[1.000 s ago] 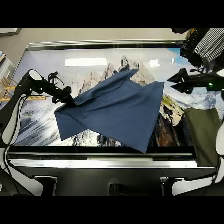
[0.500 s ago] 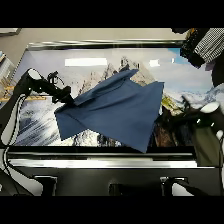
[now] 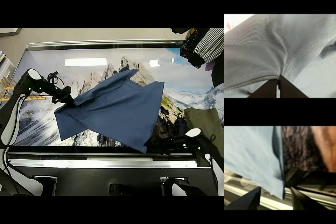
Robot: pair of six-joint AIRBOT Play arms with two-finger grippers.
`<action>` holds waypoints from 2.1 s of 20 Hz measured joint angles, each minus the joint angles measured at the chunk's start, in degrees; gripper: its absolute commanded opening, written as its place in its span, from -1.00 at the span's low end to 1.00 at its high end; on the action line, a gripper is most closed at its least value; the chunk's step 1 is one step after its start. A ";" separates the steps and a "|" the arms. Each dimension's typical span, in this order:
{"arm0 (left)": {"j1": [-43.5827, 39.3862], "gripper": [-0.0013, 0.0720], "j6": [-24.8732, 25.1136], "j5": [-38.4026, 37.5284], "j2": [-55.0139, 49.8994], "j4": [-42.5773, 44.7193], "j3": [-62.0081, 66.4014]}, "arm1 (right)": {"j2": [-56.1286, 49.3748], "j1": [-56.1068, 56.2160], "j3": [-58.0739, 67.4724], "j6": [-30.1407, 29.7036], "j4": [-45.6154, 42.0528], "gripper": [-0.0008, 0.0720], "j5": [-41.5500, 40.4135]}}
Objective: Fold the clothes and pants, and hang the long-sleeved shirts on hangers.
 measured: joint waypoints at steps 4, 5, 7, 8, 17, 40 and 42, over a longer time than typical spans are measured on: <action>0.00 -0.93 0.17 0.90 0.00 0.00 0.00 | 0.20 1.01 -1.40 -1.18 2.67 -0.02 -1.42; 0.00 -0.93 0.20 1.22 0.00 0.02 0.00 | 0.20 2.25 -1.57 -1.33 2.84 -0.27 -2.14; 0.00 -0.93 0.20 1.70 0.00 0.02 0.00 | 0.17 5.16 -1.79 -1.29 2.99 -0.89 -4.42; 0.00 -0.93 0.20 1.88 0.00 0.02 0.00 | 0.24 6.36 -1.79 -0.83 3.76 -0.91 -5.01; 1.95 -0.93 1.51 2.25 6.08 -5.86 5.95 | 6.40 9.09 23.98 0.31 6.29 -0.91 -5.25; 16.65 -0.93 -14.95 2.67 50.14 15.58 8.31 | 4.83 9.22 85.48 30.77 -35.04 -0.91 6.84; 13.77 -0.93 -13.92 3.37 43.28 16.24 4.04 | -2.25 9.25 83.27 30.97 -32.79 -0.91 8.63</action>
